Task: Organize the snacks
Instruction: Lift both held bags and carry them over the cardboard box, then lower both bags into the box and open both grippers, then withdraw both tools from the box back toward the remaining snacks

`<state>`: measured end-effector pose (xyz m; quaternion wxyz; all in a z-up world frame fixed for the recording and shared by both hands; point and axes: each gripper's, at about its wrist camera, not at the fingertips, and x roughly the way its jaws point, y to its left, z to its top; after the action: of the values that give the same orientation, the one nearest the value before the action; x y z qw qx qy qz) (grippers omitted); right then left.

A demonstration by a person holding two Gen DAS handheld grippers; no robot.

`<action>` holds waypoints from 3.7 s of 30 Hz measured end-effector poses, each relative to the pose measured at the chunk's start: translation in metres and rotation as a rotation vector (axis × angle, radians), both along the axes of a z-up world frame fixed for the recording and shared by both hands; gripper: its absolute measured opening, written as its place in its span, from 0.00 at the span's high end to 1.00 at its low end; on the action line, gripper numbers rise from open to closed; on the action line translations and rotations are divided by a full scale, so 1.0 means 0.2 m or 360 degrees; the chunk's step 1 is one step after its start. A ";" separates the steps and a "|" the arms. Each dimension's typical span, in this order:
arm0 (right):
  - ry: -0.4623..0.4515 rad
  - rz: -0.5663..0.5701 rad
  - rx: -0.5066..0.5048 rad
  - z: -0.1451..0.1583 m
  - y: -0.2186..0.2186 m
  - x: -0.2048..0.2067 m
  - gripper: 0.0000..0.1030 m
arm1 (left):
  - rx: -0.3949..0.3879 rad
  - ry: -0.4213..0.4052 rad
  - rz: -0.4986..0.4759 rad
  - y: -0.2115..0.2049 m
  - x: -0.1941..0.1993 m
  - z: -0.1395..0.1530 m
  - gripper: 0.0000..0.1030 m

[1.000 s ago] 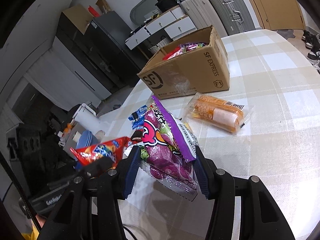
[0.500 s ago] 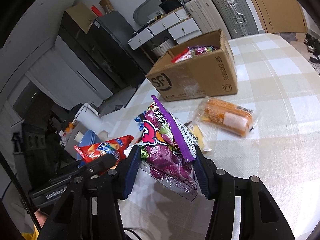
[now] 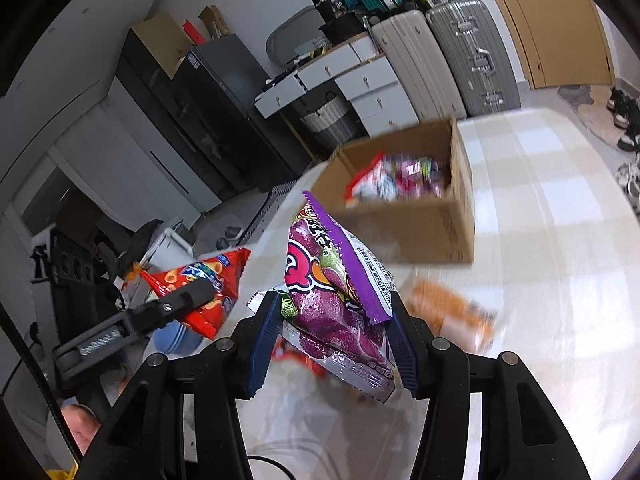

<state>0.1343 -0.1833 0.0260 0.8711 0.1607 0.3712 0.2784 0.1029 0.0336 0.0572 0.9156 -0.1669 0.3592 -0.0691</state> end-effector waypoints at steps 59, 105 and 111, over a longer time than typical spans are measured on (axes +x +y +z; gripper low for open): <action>0.0120 -0.0008 -0.0371 -0.06 0.15 1.04 0.49 | 0.0278 0.0311 -0.0448 -0.27 1.57 -0.38 0.62; 0.0022 -0.0068 -0.0314 0.20 0.03 0.46 0.45 | 0.0252 0.0100 -0.0217 -0.12 0.74 0.10 0.23; -0.0080 -0.0078 -0.0303 0.27 0.02 0.17 0.32 | 0.0337 -0.0029 -0.0205 -0.16 0.42 0.18 0.20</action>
<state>0.1687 -0.1794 0.0804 0.8980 0.0792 0.3699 0.2246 0.1875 0.0007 0.0935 0.9250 -0.0452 0.3662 -0.0910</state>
